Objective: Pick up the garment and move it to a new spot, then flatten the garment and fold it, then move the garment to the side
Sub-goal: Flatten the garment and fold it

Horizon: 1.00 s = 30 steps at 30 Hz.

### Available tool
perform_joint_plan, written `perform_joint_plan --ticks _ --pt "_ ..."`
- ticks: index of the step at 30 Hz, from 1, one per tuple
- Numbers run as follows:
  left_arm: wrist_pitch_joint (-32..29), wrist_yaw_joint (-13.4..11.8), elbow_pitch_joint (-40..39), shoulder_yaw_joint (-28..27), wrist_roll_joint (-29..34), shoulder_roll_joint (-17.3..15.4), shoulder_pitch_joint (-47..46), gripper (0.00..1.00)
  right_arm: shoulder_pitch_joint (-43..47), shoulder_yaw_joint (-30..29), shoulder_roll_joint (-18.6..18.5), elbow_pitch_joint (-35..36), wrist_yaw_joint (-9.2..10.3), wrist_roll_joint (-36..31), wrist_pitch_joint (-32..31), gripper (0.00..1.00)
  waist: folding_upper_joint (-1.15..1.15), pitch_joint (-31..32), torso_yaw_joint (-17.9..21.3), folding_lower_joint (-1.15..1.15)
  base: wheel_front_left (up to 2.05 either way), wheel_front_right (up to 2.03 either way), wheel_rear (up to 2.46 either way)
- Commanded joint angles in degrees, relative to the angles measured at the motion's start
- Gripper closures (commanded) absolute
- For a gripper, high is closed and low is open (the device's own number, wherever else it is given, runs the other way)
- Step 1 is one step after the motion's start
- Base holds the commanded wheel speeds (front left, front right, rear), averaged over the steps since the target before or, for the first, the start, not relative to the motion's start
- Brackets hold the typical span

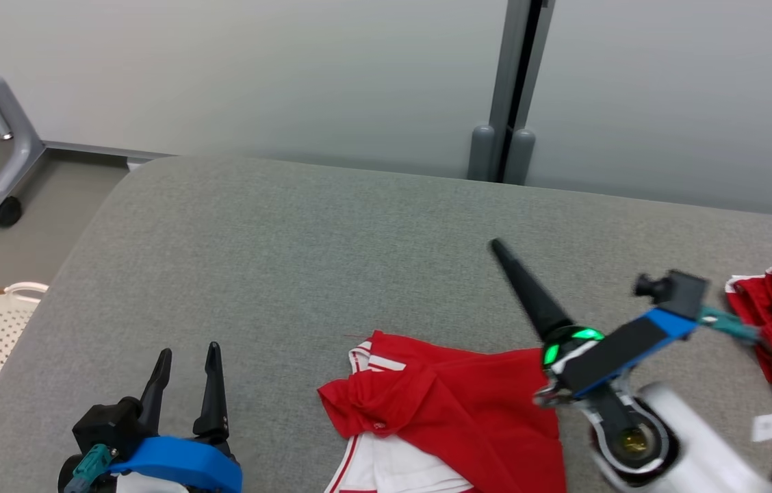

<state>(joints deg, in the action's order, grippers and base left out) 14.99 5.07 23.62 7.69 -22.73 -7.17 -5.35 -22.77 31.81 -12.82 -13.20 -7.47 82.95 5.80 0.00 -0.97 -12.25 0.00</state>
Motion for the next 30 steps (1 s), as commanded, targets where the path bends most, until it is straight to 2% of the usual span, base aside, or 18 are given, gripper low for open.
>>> perform_joint_plan --ticks 1,5,10,12,14,15,17,18,22,24,27,30 --pt "0.2 0.1 -0.2 -0.2 0.2 0.1 0.2 0.00 0.7 -0.4 -1.6 0.7 -0.04 -1.4 1.1 0.00 0.00 0.3 0.5 0.00 0.00 0.00 0.00" --pt "0.3 0.1 -0.7 -0.8 0.5 0.3 0.3 0.00 2.4 -1.5 -8.3 2.0 -0.04 -7.9 6.1 0.00 0.00 0.4 1.8 0.00 0.00 0.00 0.00" --pt "0.3 0.3 -2.1 -1.4 1.1 0.9 0.6 0.00 5.3 -3.9 -13.3 -2.1 -0.04 -16.4 8.7 0.00 0.00 0.5 3.3 0.00 0.00 0.00 0.00" --pt "0.3 0.4 -2.6 -1.8 1.3 1.1 0.9 0.00 6.2 -5.5 -13.9 -5.3 -0.04 -22.1 9.1 0.00 0.00 0.5 3.8 0.00 0.00 0.00 0.00" --pt "0.3 0.5 -2.9 -2.1 1.7 1.2 1.2 0.00 6.9 -7.3 -12.4 -8.1 -0.05 -26.6 9.3 0.00 0.00 0.5 4.3 0.00 0.00 0.00 0.00" --pt "0.3 0.5 -3.0 -2.2 1.7 1.2 1.3 0.00 7.1 -7.9 -11.5 -9.0 -0.05 -28.5 9.3 0.05 0.00 0.5 4.5 0.00 0.00 0.00 0.00" --pt "0.3 0.6 -3.1 -2.4 2.0 1.4 1.2 0.00 7.6 -9.0 -9.8 -9.9 -0.04 -30.9 9.4 0.56 0.00 0.5 4.9 0.00 0.00 0.00 0.00" --pt "0.3 0.7 -3.1 -2.5 2.2 1.4 1.2 0.00 7.7 -9.2 -8.9 -10.2 -0.04 -31.8 9.4 0.98 0.00 0.5 5.0 0.00 0.00 0.00 0.00" --pt "0.3 0.9 -2.7 -2.5 2.6 1.5 0.9 0.00 7.8 -8.0 -6.2 -10.8 -0.04 -33.8 8.4 1.00 0.00 0.7 5.0 0.00 0.00 0.00 0.00" --pt "0.3 1.1 -2.5 -2.6 2.6 1.4 0.7 0.00 7.9 -6.5 -4.4 -10.6 -0.04 -32.0 5.8 1.00 0.00 0.7 4.7 0.00 0.00 0.00 0.00" --pt "0.2 1.4 -2.3 -2.6 2.7 1.5 0.5 0.00 8.4 -6.0 0.7 -8.9 -0.04 -19.8 -2.5 1.00 0.00 0.5 4.2 0.00 0.00 0.00 0.00" --pt "0.2 1.5 -1.9 -2.3 2.9 1.7 0.2 0.00 7.0 -5.4 2.2 -10.2 -0.03 -11.3 -12.0 1.00 0.00 0.3 3.3 0.00 0.00 0.00 0.00"
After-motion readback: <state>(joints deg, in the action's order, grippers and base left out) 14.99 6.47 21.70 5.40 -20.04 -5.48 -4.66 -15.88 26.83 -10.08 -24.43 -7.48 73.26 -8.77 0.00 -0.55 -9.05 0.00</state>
